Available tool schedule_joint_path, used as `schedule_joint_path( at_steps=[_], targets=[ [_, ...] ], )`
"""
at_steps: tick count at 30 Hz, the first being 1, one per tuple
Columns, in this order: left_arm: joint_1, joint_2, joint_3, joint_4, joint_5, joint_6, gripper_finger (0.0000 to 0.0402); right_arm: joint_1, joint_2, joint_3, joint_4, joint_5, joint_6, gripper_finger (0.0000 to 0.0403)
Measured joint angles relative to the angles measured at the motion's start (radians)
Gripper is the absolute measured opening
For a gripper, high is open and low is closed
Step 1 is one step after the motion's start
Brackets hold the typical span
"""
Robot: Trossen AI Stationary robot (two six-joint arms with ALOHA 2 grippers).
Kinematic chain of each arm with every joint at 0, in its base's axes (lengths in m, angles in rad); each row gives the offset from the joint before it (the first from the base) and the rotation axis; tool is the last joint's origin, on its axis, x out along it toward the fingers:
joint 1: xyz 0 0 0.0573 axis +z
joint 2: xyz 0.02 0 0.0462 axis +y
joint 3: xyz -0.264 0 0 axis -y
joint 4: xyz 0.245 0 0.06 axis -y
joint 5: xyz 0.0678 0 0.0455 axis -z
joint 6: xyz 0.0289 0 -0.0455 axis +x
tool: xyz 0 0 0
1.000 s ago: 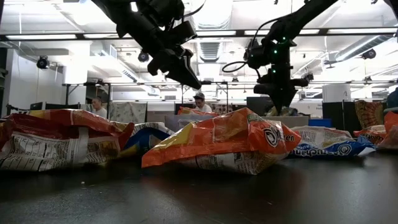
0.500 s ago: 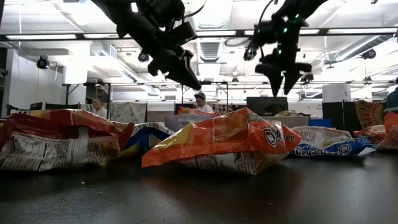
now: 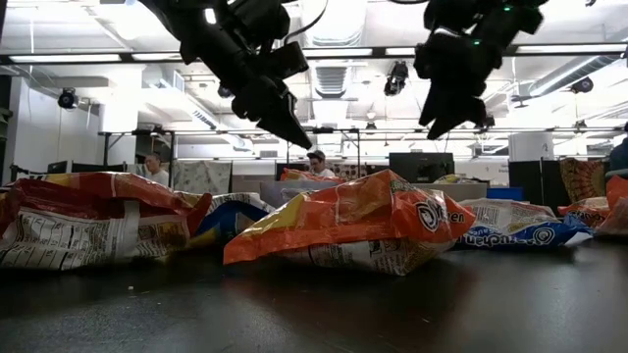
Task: Sort Maruchan noodles
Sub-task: Put the orange noodle pack into the black bin
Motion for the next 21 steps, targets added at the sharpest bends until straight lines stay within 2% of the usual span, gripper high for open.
schedule_joint_path(
  at_steps=[7,13,16,21],
  targets=[
    [-0.016,0.000,-0.004,0.001,0.003,-0.123,0.0000,0.128,-0.002,-0.140,0.111,-0.048,0.051,0.0218],
    [-0.061,0.000,-0.004,0.001,0.086,-0.188,0.0000,0.227,0.027,-0.159,0.119,-0.068,0.104,0.0195],
    [-0.093,0.000,-0.004,0.001,0.089,-0.199,0.0000,0.257,0.027,-0.129,0.016,-0.079,0.182,0.0181],
    [-0.132,0.000,-0.004,0.001,0.089,-0.183,0.0000,0.278,0.029,-0.007,-0.317,-0.086,0.415,0.0174]
  ],
)
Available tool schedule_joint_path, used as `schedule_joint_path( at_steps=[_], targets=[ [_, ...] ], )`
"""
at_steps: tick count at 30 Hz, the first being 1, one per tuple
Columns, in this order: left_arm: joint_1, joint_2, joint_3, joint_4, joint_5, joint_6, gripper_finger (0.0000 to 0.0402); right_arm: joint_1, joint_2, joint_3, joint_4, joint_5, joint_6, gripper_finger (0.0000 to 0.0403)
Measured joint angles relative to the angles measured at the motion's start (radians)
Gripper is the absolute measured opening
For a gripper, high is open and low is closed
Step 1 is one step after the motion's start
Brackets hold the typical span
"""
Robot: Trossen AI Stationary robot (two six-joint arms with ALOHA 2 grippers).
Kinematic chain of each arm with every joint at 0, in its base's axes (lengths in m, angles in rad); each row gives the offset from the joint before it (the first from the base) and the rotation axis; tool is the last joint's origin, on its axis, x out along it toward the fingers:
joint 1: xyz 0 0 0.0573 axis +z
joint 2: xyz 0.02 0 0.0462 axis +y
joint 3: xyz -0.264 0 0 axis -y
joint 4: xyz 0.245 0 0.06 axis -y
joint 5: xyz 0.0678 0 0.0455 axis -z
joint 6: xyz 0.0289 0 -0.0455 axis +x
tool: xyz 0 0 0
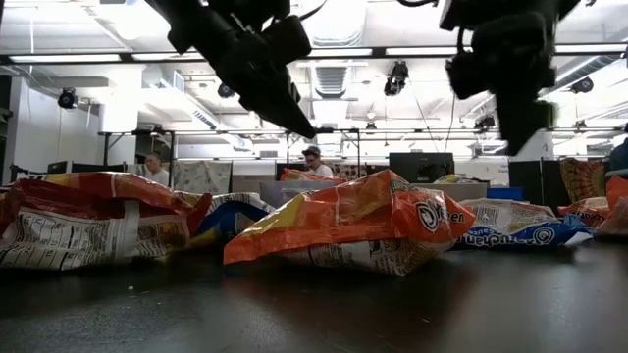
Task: Sort Maruchan noodles
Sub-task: Put the orange noodle pack into the black bin
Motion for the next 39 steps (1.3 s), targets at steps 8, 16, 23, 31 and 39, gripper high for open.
schedule_joint_path(
  at_steps=[8,16,23,31,39],
  targets=[
    [-0.012,0.000,0.000,0.009,-0.001,0.009,0.0000,0.093,0.035,0.115,-0.262,0.000,0.327,0.0191],
    [-0.012,0.000,0.000,0.026,-0.002,0.076,0.0000,0.234,0.156,0.115,-0.297,0.045,0.551,0.0234],
    [-0.012,0.000,0.000,0.052,-0.003,0.104,0.0000,0.305,0.311,0.138,-0.351,0.116,0.634,0.0229],
    [-0.017,0.000,0.000,0.051,-0.003,0.069,0.0000,0.342,0.486,0.180,-0.452,0.125,0.646,0.0219],
    [-0.035,0.000,-0.001,0.051,-0.002,0.050,0.0000,0.354,0.589,0.185,-0.480,0.158,0.575,0.0195]
  ],
)
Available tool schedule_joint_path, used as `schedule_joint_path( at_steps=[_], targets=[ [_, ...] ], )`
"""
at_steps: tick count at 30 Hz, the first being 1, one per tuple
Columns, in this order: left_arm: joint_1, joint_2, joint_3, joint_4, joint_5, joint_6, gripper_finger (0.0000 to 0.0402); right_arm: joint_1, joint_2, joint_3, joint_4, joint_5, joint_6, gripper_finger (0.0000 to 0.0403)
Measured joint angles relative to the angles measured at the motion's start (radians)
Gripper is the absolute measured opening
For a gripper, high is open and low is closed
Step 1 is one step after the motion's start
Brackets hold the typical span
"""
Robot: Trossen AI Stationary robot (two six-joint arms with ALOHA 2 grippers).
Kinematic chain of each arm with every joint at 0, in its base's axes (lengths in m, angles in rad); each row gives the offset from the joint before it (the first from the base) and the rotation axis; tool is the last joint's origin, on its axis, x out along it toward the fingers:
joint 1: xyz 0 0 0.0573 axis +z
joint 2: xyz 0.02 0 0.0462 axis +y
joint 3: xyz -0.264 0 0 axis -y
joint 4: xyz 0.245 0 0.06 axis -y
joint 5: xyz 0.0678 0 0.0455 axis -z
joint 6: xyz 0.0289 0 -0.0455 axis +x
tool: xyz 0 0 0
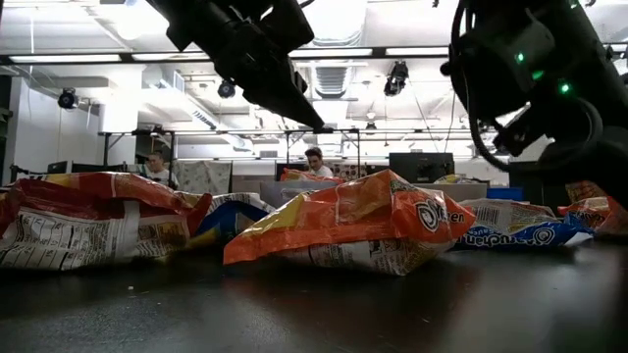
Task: Sort Maruchan noodles
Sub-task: Put the orange noodle pack into the black bin
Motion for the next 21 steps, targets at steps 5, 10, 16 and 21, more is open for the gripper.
schedule_joint_path(
  at_steps=[5,10,16,21],
  targets=[
    [-0.003,0.000,0.000,0.001,0.000,-0.018,0.0000,0.000,0.004,-0.002,0.032,0.009,-0.031,0.0131],
    [-0.003,0.000,0.000,0.008,0.000,-0.025,0.0000,-0.002,-0.007,0.021,0.036,0.081,-0.082,0.0036],
    [-0.003,0.000,0.000,0.033,0.000,-0.033,0.0000,-0.028,-0.020,0.093,0.120,0.292,-0.110,0.0009],
    [-0.003,0.000,0.000,0.061,0.000,-0.035,0.0000,-0.075,-0.055,0.142,0.408,0.572,-0.268,0.0009]
  ],
)
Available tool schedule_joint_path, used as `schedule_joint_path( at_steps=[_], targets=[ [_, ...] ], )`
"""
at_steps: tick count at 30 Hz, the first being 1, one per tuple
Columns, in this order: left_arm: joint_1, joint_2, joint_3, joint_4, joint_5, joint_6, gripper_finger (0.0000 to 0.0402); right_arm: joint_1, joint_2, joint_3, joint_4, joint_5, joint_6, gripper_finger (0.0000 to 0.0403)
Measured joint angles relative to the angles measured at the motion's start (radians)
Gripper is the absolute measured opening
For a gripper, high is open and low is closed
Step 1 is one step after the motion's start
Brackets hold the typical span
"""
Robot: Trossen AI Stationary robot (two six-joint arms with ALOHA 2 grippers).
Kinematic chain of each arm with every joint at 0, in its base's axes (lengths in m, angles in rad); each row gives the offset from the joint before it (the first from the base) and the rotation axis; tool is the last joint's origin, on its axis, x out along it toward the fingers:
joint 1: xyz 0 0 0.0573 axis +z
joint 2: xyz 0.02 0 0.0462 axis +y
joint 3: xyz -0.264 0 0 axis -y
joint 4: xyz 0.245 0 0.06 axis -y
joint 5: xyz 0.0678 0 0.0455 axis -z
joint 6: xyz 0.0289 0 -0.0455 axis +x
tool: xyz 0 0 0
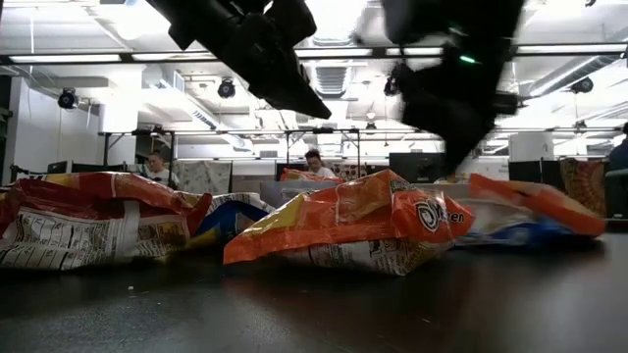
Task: Sort Maruchan noodles
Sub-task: Put the orange noodle pack into the black bin
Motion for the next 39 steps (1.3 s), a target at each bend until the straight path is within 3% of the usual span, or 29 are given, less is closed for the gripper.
schedule_joint_path(
  at_steps=[5,9,14,17,20,28,34,37,39],
  targets=[
    [0.000,0.000,0.000,0.012,0.000,-0.004,0.0000,-0.067,-0.011,0.033,0.236,0.223,-0.245,0.0008],
    [0.000,0.020,0.000,0.029,0.000,-0.008,0.0000,-0.098,-0.021,0.051,0.344,0.226,-0.444,0.0008],
    [0.000,0.062,0.000,0.061,0.000,-0.008,0.0000,-0.099,-0.059,0.040,0.281,0.056,-0.558,0.0008],
    [0.000,0.075,0.000,0.078,0.000,-0.008,0.0000,-0.090,-0.099,0.003,0.189,-0.133,-0.546,0.0008],
    [0.000,0.083,0.000,0.082,0.000,-0.011,0.0000,-0.056,-0.154,-0.057,0.136,-0.239,-0.501,0.0008],
    [0.000,0.087,0.000,0.101,0.000,-0.058,0.0000,0.060,-0.385,-0.300,0.122,-0.412,-0.295,0.0008],
    [0.000,0.087,0.000,0.102,0.000,-0.086,0.0000,0.125,-0.469,-0.527,0.220,-0.595,-0.135,0.0008],
    [0.000,0.087,0.000,0.110,0.000,-0.090,0.0000,0.133,-0.476,-0.605,0.309,-0.603,-0.093,0.0008],
    [0.000,0.087,0.000,0.111,0.000,-0.090,0.0000,0.127,-0.468,-0.640,0.403,-0.547,-0.113,0.0008]
  ],
)
